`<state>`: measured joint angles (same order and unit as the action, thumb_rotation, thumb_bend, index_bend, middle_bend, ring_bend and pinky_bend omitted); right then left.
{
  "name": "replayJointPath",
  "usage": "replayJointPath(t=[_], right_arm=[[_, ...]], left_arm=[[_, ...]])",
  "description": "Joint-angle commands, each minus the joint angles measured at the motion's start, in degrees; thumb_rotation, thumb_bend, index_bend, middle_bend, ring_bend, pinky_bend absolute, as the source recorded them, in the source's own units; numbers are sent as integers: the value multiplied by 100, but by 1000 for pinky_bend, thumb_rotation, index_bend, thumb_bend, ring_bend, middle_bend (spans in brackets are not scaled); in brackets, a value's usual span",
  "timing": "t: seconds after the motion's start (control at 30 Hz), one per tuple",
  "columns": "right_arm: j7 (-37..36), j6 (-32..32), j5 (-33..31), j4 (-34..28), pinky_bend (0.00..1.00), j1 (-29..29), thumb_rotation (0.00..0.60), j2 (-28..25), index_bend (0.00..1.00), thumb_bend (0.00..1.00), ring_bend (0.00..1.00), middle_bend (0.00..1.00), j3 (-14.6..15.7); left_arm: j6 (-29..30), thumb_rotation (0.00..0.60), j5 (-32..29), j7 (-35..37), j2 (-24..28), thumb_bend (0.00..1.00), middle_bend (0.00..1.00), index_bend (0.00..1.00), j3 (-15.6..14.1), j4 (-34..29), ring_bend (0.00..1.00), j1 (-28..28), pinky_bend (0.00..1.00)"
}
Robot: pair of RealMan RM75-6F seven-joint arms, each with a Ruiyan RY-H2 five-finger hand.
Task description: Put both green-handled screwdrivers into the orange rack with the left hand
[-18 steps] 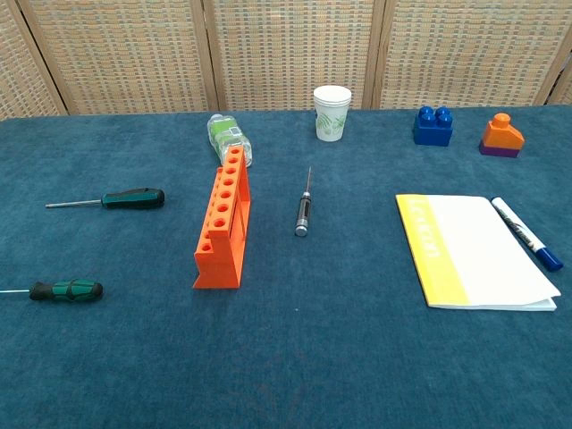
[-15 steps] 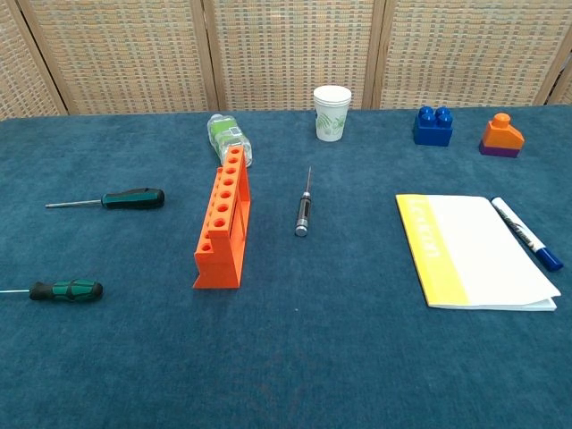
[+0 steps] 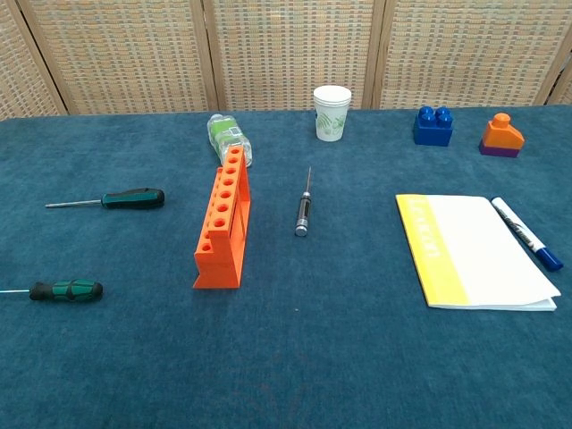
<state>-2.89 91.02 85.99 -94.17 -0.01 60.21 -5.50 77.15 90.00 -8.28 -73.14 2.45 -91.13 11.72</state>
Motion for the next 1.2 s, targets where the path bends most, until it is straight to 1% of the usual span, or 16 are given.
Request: replayJointPath(t=[0.03,0.17,0.33,0.53,0.7,0.9,1.2], right_arm=[[-29,-68,-39,4,0,23,600,-15,0,0,0,0,-4],[-60,-136,-91,-3,0,44,600,-39,0,0,0,0,-13],[-120,-163,-127,3,0,46,600,-59,0,0,0,0,-22],[-182,-210,-130,17,0,62,600,-78,0,0,0,0,-14],[-213,-261,-168,8,0,76,600,-89,0,0,0,0,-18],[-276,-317,-211,13,0,91,600,-111,0,0,0,0,-25],[-323,-365,-235,19,0,108,600,-125,0,0,0,0,-25]], left_arm=[[-433,600,-385,-278,-225,109,0,345,153,-14,0,260,0],[-791,600,-817,-802,-413,143,0,372,229,-106,0,435,0],[-1034,600,-1210,-1201,-643,186,0,390,276,-54,0,578,0],[-1345,600,-1522,-1250,-938,248,0,422,287,222,0,767,0],[-1445,600,-1656,-1398,-1120,290,0,433,266,368,0,881,0],[-1501,600,-1935,-1699,-1251,294,0,433,253,412,0,966,0],[-1638,600,-2147,-1696,-1312,294,0,434,196,508,0,1046,0]])
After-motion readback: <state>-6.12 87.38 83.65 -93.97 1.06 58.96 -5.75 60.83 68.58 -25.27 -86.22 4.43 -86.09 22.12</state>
